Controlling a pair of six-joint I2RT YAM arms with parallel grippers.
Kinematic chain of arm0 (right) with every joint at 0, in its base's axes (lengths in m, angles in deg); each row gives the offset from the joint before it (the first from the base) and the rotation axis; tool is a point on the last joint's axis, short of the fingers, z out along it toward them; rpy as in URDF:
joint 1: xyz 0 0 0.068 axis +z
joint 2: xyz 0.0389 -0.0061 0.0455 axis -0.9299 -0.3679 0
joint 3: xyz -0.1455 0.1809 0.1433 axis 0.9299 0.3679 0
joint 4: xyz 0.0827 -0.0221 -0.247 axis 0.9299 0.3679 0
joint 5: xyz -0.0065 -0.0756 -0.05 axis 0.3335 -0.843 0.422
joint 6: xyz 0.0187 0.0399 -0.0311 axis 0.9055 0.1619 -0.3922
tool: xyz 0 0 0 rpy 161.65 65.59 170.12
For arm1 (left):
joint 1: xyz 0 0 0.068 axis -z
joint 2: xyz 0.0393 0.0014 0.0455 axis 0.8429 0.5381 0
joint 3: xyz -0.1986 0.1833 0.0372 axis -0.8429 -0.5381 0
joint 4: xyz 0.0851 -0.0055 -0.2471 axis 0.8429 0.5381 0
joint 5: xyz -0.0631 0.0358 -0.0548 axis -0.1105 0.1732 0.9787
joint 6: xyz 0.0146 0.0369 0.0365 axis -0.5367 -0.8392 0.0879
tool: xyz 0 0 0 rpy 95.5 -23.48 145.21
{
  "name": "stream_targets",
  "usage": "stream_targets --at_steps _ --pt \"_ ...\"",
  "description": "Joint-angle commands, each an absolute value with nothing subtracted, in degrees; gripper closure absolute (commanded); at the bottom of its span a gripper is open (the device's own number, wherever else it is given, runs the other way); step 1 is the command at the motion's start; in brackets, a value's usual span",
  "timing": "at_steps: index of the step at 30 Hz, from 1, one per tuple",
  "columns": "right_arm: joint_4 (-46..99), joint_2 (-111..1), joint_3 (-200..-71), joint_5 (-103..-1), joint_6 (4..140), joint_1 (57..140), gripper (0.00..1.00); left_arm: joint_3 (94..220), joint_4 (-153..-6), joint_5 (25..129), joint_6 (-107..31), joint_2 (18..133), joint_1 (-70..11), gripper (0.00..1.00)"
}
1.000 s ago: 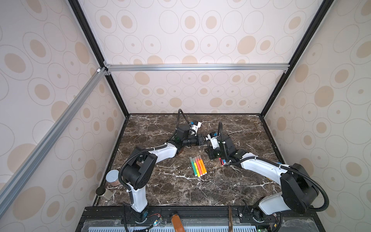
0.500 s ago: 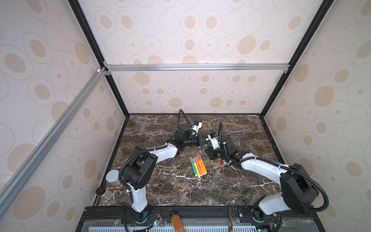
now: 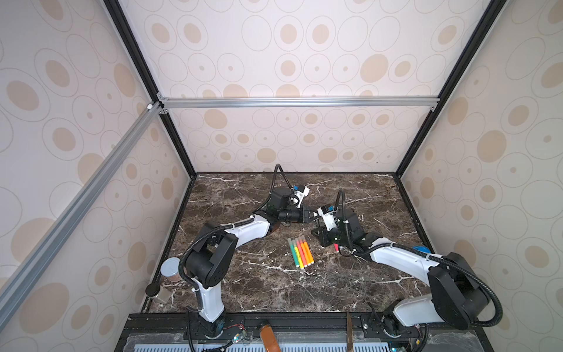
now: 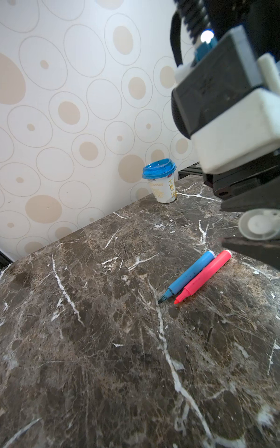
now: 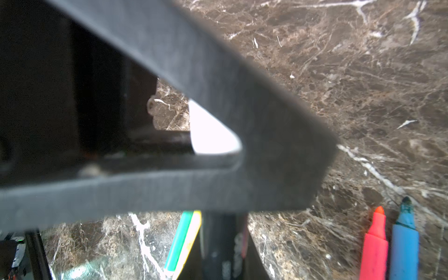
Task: Remove pen caps from pens
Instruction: Open the pen cap on the pen.
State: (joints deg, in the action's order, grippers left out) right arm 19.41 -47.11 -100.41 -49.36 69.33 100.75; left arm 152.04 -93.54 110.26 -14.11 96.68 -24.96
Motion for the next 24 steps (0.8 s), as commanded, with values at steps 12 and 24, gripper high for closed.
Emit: stream_targets --at_steps 12,24 --pt "28.5 -42.5 -94.4 -45.8 65.5 106.3 1.00 177.8 -84.0 101.4 -21.1 104.5 -35.6 1.00" --pt "28.9 -40.6 -91.9 -46.8 66.9 107.8 1.00 182.2 -83.4 99.5 -20.3 107.6 -39.4 1.00"
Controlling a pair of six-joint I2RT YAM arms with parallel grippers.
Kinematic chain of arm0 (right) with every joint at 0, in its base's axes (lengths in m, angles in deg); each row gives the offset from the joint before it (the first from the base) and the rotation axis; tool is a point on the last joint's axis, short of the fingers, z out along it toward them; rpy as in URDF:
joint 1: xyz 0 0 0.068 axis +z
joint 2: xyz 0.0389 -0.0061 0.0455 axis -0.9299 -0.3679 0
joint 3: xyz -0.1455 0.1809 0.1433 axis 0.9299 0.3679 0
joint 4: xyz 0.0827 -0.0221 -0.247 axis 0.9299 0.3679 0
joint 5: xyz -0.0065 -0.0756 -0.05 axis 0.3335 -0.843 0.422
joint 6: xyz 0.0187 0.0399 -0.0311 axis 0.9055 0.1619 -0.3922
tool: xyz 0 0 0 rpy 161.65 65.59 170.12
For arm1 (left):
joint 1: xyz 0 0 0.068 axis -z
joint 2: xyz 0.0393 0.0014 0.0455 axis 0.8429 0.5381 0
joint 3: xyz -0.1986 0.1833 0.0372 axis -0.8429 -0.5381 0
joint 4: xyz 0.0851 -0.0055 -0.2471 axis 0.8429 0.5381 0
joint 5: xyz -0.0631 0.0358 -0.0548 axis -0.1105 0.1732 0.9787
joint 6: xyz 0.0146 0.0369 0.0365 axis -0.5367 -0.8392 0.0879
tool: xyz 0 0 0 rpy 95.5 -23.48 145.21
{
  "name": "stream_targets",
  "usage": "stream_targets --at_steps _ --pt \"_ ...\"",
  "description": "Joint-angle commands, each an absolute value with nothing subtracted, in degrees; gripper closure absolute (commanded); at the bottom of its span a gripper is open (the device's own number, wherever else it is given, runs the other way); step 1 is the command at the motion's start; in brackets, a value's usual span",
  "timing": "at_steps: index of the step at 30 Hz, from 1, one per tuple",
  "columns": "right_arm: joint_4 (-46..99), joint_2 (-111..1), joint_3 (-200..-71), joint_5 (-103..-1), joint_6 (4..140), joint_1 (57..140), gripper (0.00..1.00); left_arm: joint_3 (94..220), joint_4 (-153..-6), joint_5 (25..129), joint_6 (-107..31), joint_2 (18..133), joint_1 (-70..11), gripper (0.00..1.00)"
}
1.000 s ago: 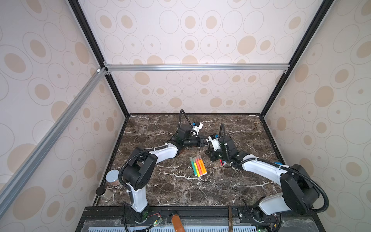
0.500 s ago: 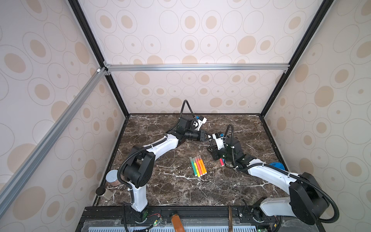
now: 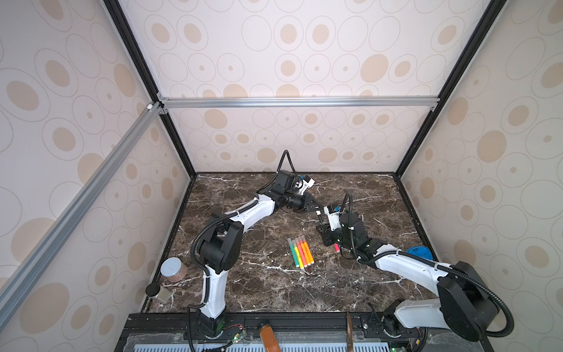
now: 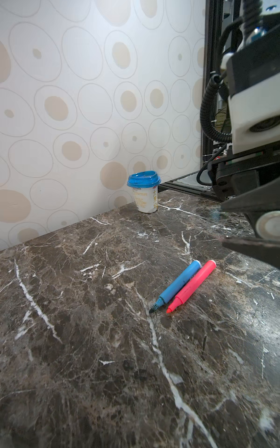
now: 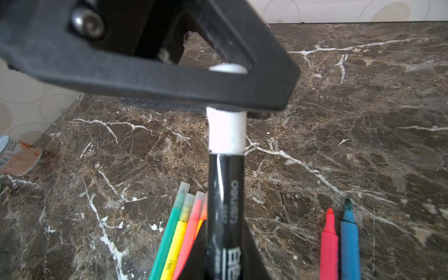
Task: Remove pen caps from pens
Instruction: Open the pen cap on the pen, then place the pen at the center of the table.
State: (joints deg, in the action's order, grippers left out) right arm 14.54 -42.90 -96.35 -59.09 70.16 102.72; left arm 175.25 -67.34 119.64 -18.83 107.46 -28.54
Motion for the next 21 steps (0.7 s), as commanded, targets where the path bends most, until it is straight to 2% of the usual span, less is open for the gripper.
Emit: stream_targets --at_steps 1,15,21 --pt "28.8 -40.2 -91.6 -47.0 67.2 107.8 1.00 181.7 -83.9 99.4 -19.9 107.5 -40.0 1.00" --pt "33.2 -40.4 -96.3 -57.3 69.8 106.0 1.00 173.6 -81.3 98.7 -23.7 101.4 -43.0 1.00" --pt "39.5 -47.4 -103.0 -61.0 72.1 102.7 1.00 167.8 -73.9 94.5 -28.2 97.1 -46.2 1.00"
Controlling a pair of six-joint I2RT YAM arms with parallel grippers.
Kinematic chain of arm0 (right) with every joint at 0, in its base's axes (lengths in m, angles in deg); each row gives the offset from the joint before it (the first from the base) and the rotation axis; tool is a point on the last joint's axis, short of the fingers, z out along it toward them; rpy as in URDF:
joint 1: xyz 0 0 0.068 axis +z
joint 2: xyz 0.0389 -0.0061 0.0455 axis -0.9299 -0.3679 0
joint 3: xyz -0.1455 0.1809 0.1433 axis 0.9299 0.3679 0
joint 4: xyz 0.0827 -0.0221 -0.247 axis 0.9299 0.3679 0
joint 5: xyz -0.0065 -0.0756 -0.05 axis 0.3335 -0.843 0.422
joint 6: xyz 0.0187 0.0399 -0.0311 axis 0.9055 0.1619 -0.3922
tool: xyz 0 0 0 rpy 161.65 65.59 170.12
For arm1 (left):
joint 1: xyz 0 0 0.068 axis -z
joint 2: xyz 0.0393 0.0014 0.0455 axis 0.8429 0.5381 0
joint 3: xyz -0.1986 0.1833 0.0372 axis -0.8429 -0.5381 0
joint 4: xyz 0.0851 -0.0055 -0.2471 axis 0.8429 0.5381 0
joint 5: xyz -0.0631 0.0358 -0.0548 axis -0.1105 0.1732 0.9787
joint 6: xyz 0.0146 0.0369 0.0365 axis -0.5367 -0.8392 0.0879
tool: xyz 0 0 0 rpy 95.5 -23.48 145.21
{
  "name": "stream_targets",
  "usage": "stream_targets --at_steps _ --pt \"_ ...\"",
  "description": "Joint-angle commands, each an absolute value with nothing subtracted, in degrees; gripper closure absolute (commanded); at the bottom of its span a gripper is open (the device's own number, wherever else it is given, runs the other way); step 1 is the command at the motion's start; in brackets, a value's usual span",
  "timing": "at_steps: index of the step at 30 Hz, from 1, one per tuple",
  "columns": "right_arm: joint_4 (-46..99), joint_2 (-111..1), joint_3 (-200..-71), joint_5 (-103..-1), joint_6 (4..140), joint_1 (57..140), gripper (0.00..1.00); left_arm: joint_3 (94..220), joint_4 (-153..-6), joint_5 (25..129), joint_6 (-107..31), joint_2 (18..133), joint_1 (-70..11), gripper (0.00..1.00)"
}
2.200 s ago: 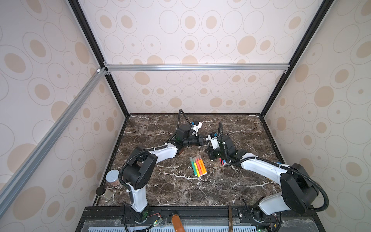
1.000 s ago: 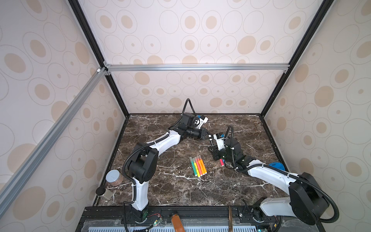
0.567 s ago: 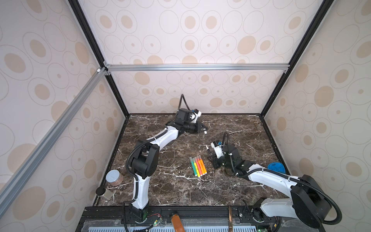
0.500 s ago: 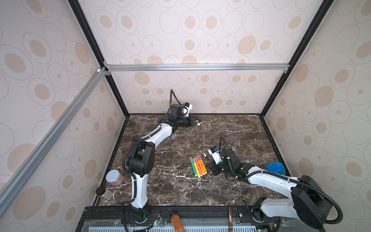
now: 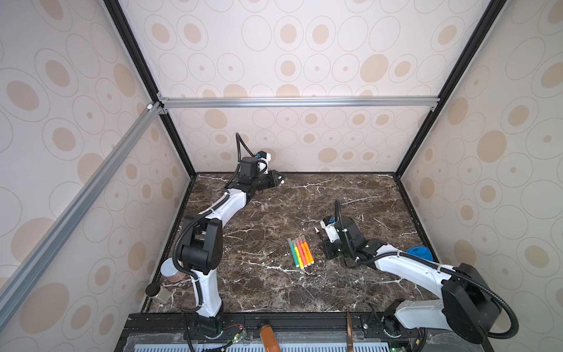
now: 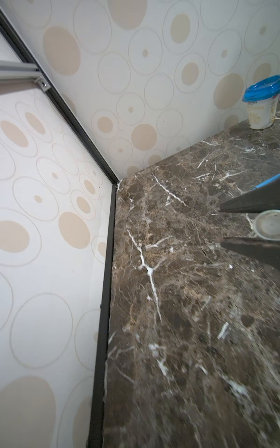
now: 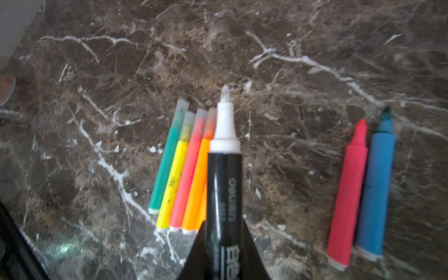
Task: Remove pen caps from pens
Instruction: Place the pen at the center of the table.
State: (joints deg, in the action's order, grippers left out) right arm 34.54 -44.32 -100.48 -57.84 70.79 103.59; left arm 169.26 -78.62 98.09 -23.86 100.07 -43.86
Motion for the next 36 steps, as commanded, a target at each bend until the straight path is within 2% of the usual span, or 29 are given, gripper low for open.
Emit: stream_targets --at_steps 1,11,19,26,31,36 --pt "40.4 -49.1 -104.2 -61.5 72.2 102.8 1.00 166.9 -72.6 93.3 -29.1 96.1 -46.7 1.00" --pt "45.9 -57.9 -111.8 -66.6 75.1 102.8 0.99 158.8 -68.7 88.8 -32.5 92.3 -51.5 1.00" --pt "49.4 -62.6 -113.8 -68.9 75.7 102.8 0.89 157.1 -67.6 88.7 -33.6 94.0 -53.7 1.00" --pt "49.8 -64.2 -113.8 -69.3 75.6 102.7 0.85 157.6 -66.2 87.8 -34.4 97.1 -54.5 1.00" --pt "50.1 -65.1 -114.2 -69.9 75.0 102.8 0.77 157.2 -66.6 87.4 -34.6 98.7 -54.5 1.00" --pt "50.5 -65.9 -114.5 -70.6 74.6 102.7 0.75 156.2 -67.7 88.1 -34.3 98.9 -54.5 1.00"
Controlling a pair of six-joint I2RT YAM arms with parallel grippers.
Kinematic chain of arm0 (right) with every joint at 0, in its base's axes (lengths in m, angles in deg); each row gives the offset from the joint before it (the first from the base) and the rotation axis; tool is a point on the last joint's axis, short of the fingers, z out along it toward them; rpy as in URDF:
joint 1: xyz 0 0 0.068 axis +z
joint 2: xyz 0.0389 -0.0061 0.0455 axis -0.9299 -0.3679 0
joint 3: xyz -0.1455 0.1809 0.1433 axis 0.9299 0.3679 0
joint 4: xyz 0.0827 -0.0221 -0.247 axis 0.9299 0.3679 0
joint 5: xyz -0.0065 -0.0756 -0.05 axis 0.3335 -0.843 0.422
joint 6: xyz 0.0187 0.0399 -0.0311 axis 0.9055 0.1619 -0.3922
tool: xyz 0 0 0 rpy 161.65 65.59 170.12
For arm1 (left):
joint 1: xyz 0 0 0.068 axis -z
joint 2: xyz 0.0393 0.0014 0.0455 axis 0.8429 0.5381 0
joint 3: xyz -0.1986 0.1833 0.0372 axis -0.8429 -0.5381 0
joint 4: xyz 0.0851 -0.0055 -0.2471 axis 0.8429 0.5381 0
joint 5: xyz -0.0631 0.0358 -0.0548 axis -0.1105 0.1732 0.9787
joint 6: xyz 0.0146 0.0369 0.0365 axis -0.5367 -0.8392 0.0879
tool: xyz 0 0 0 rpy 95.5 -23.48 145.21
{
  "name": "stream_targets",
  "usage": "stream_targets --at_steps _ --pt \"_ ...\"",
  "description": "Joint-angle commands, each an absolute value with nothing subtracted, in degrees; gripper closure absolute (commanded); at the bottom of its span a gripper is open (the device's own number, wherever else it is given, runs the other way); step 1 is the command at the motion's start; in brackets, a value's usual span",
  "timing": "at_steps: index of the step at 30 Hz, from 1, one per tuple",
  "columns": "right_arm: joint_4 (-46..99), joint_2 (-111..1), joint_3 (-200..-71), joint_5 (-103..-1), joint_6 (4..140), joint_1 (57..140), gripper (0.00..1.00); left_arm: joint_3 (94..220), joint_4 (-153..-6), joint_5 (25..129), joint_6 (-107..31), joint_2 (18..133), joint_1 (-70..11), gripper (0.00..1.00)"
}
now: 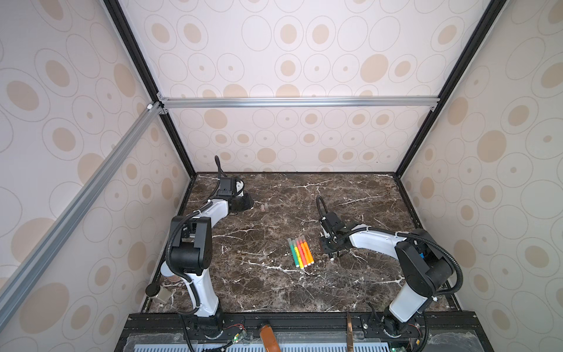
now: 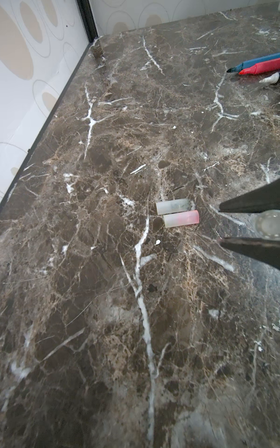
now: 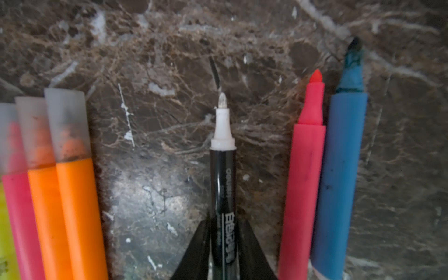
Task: Remove pen caps from pens
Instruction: Place the pen at the center of the table.
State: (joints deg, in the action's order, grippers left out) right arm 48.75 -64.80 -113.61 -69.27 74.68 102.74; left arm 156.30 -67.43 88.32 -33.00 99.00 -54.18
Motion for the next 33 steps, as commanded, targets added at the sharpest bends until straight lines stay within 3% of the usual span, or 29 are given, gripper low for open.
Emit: stream_targets --at_steps 1,7,10,12,33 --pt "50.6 -66.0 -114.7 -70.7 74.6 102.8 0.75 156.2 -67.9 88.2 -34.2 98.8 -54.6 1.00" --pt "51.2 -65.7 -114.9 -72.0 74.3 102.7 0.76 156.1 -68.1 88.2 -34.2 98.2 -54.6 1.00" --pt "51.3 -65.5 -115.4 -73.2 73.6 102.8 0.89 155.8 -68.5 88.5 -34.1 98.1 -54.6 1.00" --pt "51.6 -65.7 -116.1 -73.7 73.0 102.8 0.91 155.7 -68.8 88.6 -34.0 98.0 -54.6 1.00" --pt "54.3 -69.0 -121.0 -77.9 71.8 102.8 0.84 154.0 -68.9 87.9 -34.3 98.6 -54.7 1.00"
